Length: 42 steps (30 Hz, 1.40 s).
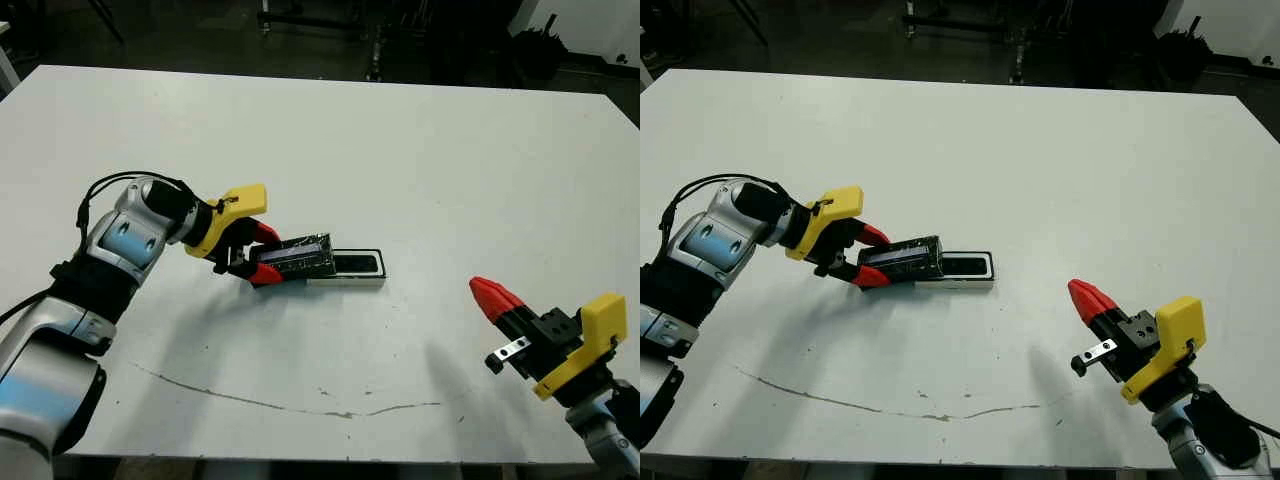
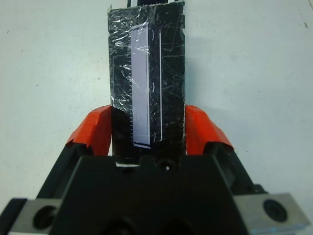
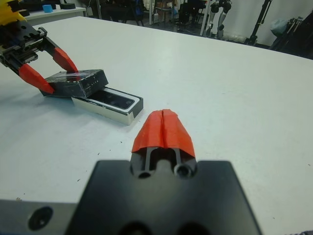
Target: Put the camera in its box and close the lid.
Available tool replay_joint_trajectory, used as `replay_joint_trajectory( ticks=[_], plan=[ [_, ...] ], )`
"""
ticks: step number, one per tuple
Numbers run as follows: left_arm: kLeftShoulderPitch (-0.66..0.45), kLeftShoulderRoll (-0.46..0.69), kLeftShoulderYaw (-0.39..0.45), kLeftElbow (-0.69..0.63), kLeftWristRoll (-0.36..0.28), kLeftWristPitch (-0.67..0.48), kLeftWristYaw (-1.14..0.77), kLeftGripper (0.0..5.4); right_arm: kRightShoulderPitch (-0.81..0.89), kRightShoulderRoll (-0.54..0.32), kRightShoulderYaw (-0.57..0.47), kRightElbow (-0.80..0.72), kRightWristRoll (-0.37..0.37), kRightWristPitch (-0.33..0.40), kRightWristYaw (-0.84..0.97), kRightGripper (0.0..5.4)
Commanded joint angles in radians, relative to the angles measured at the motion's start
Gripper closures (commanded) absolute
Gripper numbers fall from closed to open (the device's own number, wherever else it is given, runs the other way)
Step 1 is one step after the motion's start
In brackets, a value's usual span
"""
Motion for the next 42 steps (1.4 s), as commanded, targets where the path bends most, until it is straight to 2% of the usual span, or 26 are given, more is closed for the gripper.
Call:
replay_joint_trajectory(
  ticks=[1,11,26,31,42],
  plan=[
    [0.044,-0.015,-0.021,-0.009,0.014,0.034,0.013,2.25,0.004,-0.005,0.0,0.005,-0.007,-0.005,-0.005,5.4],
    [0.051,-0.055,-0.052,0.029,0.03,0.033,0.018,2.25,0.001,-0.005,-0.009,0.008,0.005,0.006,-0.004,5.4],
    [0.057,-0.106,-0.093,-0.03,0.046,0.074,0.055,2.25,0.002,-0.009,-0.013,0.007,0.007,0.004,-0.01,5.4],
    [0.051,-0.127,-0.103,-0.051,0.044,0.148,0.067,2.25,0.003,-0.007,-0.013,0.009,0.009,-0.001,-0.007,5.4],
    [0.05,-0.192,-0.127,-0.075,0.058,0.236,0.151,2.25,0.014,-0.001,-0.014,0.005,0.009,-0.007,-0.01,5.4]
  ],
)
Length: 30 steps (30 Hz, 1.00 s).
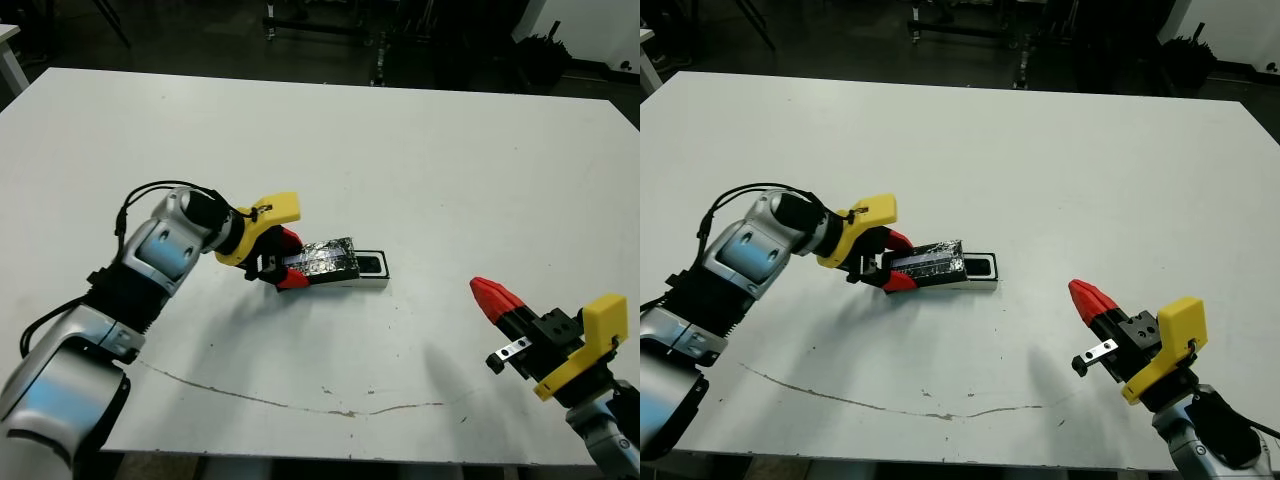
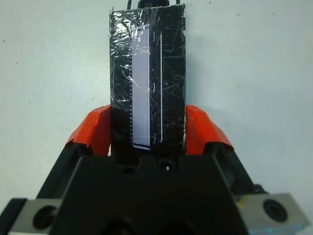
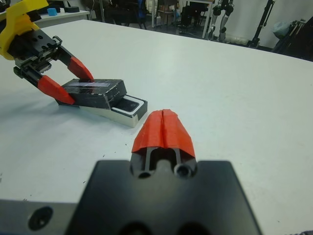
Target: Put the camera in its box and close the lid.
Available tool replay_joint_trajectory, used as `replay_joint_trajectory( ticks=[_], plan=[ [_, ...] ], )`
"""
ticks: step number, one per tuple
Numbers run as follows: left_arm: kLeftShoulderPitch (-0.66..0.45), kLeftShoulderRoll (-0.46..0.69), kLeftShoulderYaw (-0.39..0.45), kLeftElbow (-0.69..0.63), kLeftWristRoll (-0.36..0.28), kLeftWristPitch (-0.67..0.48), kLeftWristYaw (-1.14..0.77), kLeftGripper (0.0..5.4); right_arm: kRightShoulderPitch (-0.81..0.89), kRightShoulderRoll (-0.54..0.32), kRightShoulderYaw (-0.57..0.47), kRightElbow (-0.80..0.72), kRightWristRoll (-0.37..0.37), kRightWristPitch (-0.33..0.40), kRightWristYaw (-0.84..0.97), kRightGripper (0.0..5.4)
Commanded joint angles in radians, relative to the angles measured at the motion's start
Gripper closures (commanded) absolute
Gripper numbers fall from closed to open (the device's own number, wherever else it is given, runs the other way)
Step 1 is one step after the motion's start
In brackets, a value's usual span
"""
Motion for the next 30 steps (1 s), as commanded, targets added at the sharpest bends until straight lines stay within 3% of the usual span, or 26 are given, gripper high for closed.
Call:
replay_joint_trajectory(
  ticks=[1,14,30],
  plan=[
    [0.046,-0.077,-0.065,0.023,0.011,0.036,0.02,2.25,0.008,-0.002,-0.011,0.004,-0.002,-0.008,-0.007,5.4],
    [-0.003,-0.139,-0.117,0.074,0.04,0.05,0.029,2.25,0.021,0.006,-0.011,-0.004,0.002,-0.019,-0.012,5.4],
    [-0.063,-0.218,-0.152,0.161,0.091,-0.05,0.035,2.25,0.03,-0.002,-0.02,-0.003,0.005,-0.023,-0.012,5.4]
  ],
)
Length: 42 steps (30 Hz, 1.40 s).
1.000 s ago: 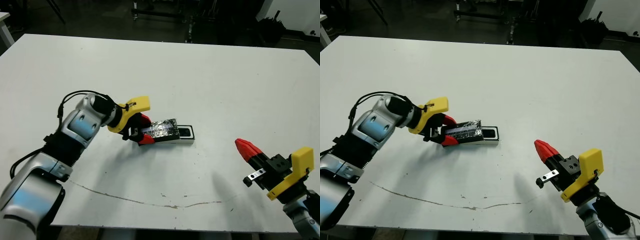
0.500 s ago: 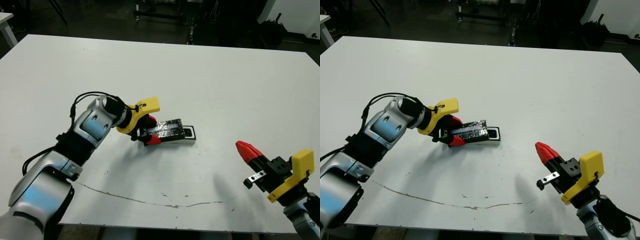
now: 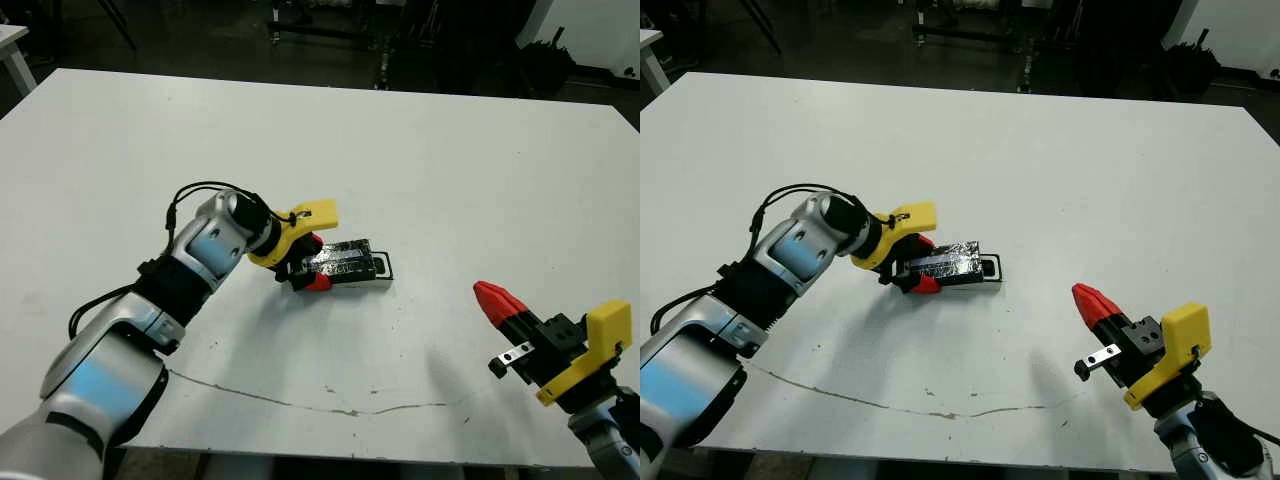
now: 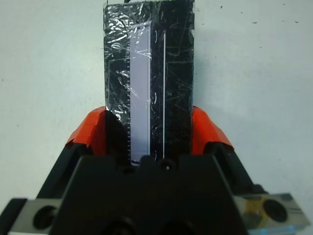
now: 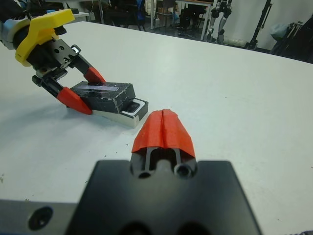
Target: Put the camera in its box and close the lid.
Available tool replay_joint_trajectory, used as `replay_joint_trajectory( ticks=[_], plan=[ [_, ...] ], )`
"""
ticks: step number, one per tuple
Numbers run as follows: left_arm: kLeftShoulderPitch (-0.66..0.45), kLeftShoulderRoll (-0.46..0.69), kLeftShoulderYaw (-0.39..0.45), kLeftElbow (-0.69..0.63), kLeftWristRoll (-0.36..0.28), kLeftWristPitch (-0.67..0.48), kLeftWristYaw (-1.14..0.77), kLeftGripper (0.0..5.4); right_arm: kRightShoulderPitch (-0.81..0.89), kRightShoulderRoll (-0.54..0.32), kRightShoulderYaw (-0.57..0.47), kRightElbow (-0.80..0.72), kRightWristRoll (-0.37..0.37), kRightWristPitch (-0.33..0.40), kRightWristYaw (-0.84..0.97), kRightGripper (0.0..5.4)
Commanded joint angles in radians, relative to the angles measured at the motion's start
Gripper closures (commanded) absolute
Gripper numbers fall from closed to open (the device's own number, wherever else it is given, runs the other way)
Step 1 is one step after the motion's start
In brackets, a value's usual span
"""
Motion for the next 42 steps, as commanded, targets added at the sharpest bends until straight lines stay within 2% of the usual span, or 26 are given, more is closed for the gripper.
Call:
replay_joint_trajectory(
  ticks=[1,12,18,24,30,31,35,42],
  plan=[
    [0.026,-0.097,-0.062,0.029,0.011,-0.037,-0.003,2.25,0.008,-0.006,-0.016,0.001,0.005,-0.001,-0.002,5.4],
    [-0.026,-0.164,-0.082,0.076,0.044,-0.081,-0.006,2.25,0.01,-0.006,-0.022,-0.011,0.011,-0.001,-0.003,5.4],
    [-0.042,-0.194,-0.096,0.091,0.068,-0.113,0.009,2.25,0.012,-0.002,-0.033,-0.01,0.043,0.006,-0.005,5.4],
    [-0.053,-0.23,-0.106,0.105,0.09,-0.06,0.023,2.25,0.014,-0.004,-0.028,-0.013,0.021,-0.003,-0.016,5.4],
    [-0.04,-0.24,-0.094,0.108,0.106,-0.001,0.047,2.25,0.016,0.001,-0.028,-0.013,0.036,0.003,-0.019,5.4],
    [-0.037,-0.238,-0.091,0.106,0.104,0.015,0.043,2.07,0.017,0.001,-0.027,-0.009,0.03,-0.009,-0.015,5.4],
    [-0.021,-0.2,-0.14,0.078,0.143,-0.065,0.041,1.5,0.016,-0.001,-0.023,-0.011,0.027,-0.005,-0.018,5.4],
    [-0.008,-0.183,-0.133,0.046,0.143,-0.059,0.042,0.57,0.01,-0.005,-0.026,-0.015,0.039,0.007,-0.018,5.4]
  ],
)
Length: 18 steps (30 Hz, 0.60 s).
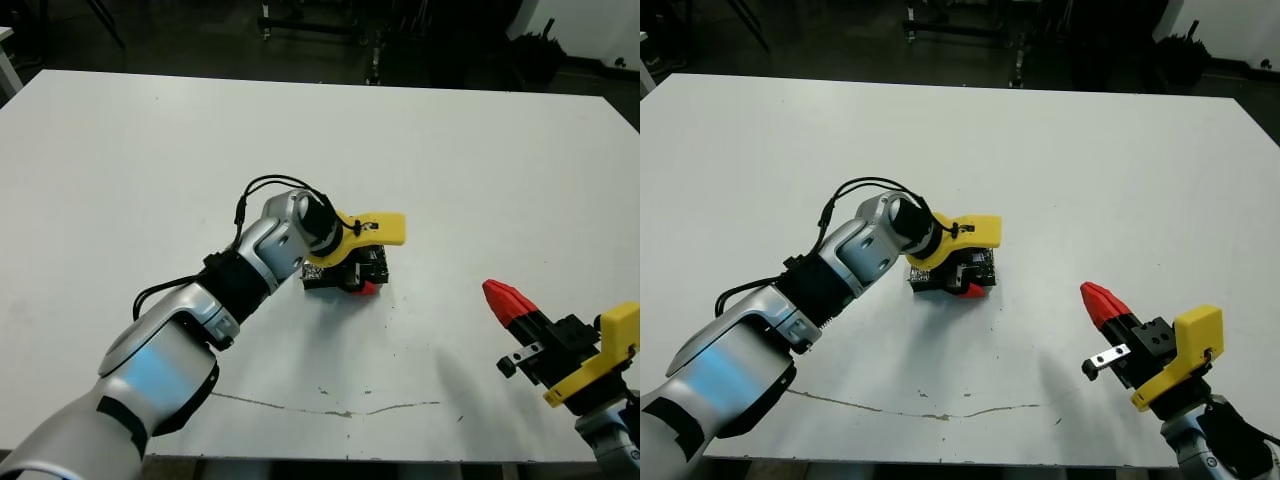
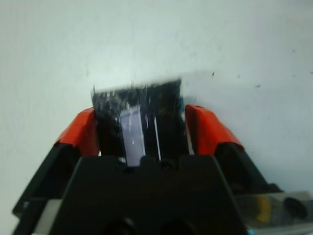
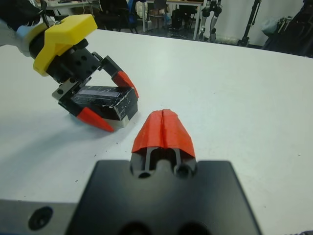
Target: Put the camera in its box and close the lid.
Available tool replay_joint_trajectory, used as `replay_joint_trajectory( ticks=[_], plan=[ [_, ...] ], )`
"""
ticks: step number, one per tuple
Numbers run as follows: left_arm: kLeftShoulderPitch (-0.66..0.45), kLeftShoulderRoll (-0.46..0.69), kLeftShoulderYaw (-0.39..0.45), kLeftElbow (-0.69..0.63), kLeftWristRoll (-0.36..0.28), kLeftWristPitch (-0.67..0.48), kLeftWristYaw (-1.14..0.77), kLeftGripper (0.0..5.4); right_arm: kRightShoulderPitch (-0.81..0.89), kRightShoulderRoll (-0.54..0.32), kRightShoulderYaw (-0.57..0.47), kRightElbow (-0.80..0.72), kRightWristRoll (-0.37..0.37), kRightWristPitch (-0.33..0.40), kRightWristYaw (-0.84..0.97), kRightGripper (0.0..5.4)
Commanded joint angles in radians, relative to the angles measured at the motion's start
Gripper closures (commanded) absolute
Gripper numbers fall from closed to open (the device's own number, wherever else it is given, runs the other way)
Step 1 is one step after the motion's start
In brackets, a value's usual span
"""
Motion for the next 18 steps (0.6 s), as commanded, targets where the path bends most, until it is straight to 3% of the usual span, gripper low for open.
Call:
replay_joint_trajectory(
  ticks=[1,4,12,18],
  plan=[
    [0.071,-0.001,-0.048,0.007,0.009,-0.013,-0.022,0.43,-0.002,-0.006,-0.001,-0.006,0.0,0.01,-0.006,5.4],
    [0.076,0.014,-0.053,0.005,0.021,-0.06,-0.012,0.05,-0.003,-0.011,0.001,-0.01,-0.004,0.016,-0.008,5.4],
    [0.092,0.029,-0.033,0.019,0.015,-0.122,0.002,0.02,-0.001,-0.01,0.004,-0.003,-0.012,-0.003,0.004,5.4],
    [0.171,0.007,0.083,0.057,-0.084,-0.092,0.05,0.02,0.003,-0.007,0.006,-0.004,-0.021,-0.009,0.0,5.4]
  ],
)
